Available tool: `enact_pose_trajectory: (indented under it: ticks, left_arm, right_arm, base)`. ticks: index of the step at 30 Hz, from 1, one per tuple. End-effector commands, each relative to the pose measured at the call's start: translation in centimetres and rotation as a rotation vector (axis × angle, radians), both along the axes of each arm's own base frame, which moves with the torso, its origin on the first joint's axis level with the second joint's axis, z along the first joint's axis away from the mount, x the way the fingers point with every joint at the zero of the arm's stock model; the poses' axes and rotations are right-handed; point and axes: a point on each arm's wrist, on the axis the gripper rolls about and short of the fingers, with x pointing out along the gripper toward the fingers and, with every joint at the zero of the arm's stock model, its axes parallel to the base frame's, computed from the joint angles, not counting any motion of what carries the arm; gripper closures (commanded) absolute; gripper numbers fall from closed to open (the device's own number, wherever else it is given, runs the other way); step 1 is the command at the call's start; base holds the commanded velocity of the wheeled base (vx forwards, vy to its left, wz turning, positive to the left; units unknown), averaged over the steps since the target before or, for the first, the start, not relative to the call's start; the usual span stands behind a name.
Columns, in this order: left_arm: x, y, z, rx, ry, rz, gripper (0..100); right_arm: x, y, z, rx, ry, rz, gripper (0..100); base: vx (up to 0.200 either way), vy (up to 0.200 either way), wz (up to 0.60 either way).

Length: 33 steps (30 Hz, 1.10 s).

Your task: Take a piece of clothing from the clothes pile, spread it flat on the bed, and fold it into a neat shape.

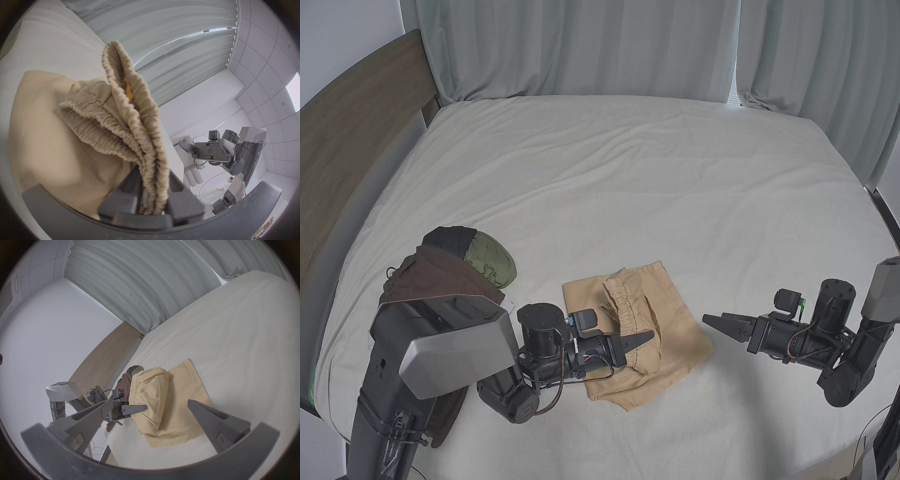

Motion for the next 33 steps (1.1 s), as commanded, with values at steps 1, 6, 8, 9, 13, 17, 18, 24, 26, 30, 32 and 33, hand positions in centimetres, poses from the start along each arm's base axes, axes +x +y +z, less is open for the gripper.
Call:
enact_pose_trajectory:
  ticks: [1, 6, 8, 9, 13, 17, 18, 24, 26, 30, 32, 33]
  left_arm:
    - [0.1, -0.1, -0.5, 0.004, 0.006, 0.005, 0]
    - [0.3, -0.1, -0.6, 0.002, -0.003, 0.020, 0]
    - [0.4, 0.0, -0.5, 0.001, -0.006, 0.034, 0]
    - [0.4, 0.0, -0.5, 0.000, -0.008, 0.036, 0]
    - [0.6, 0.4, -0.4, 0.001, -0.013, 0.066, 0]
    - [0.8, 1.6, 0.1, -0.003, -0.023, 0.097, 0]
    - [0.8, 1.6, 0.2, -0.004, -0.025, 0.098, 0]
    - [0.2, 4.0, 1.8, 0.027, -0.070, 0.131, 0]
    - [-0.1, 5.0, 1.9, 0.057, -0.090, 0.138, 0]
    - [-0.3, 6.8, 2.8, 0.078, -0.110, 0.168, 0]
    - [-0.5, 7.5, 3.6, 0.083, -0.134, 0.171, 0]
    - [-0.5, 7.6, 3.6, 0.083, -0.135, 0.171, 0]
  right_arm:
    - [0.0, 0.0, 0.1, 0.001, -0.003, 0.000, 0]
    - [0.0, 0.1, 0.0, -0.002, 0.000, 0.004, 0]
    - [0.0, 0.2, -0.1, -0.003, 0.001, 0.007, 0]
    - [0.0, 0.2, -0.1, -0.003, 0.001, 0.007, 0]
    - [-0.2, 0.3, -0.2, -0.004, 0.007, 0.012, 0]
    - [-0.3, 0.4, -0.5, -0.009, 0.019, 0.017, 0]
    - [-0.3, 0.4, -0.6, -0.011, 0.021, 0.017, 0]
    - [-0.3, 1.0, -1.7, -0.023, 0.060, 0.037, 0]
    - [-0.3, 1.0, -1.7, -0.024, 0.058, 0.038, 0]
    - [-0.3, 1.0, -1.8, -0.025, 0.060, 0.038, 0]
    - [-0.3, 1.0, -1.8, -0.025, 0.060, 0.038, 0]
    - [-0.3, 1.0, -1.8, -0.025, 0.060, 0.038, 0]
  base:
    - [0.000, 0.000, 0.00]
    - [0.000, 0.000, 0.00]
    - [0.000, 0.000, 0.00]
    - [0.000, 0.000, 0.00]
    - [0.000, 0.000, 0.00]
    - [0.000, 0.000, 0.00]
    - [0.000, 0.000, 0.00]
    - [0.000, 0.000, 0.00]
    - [0.000, 0.000, 0.00]
    - [0.000, 0.000, 0.00]
    - [0.000, 0.000, 0.00]
    - [0.000, 0.000, 0.00]
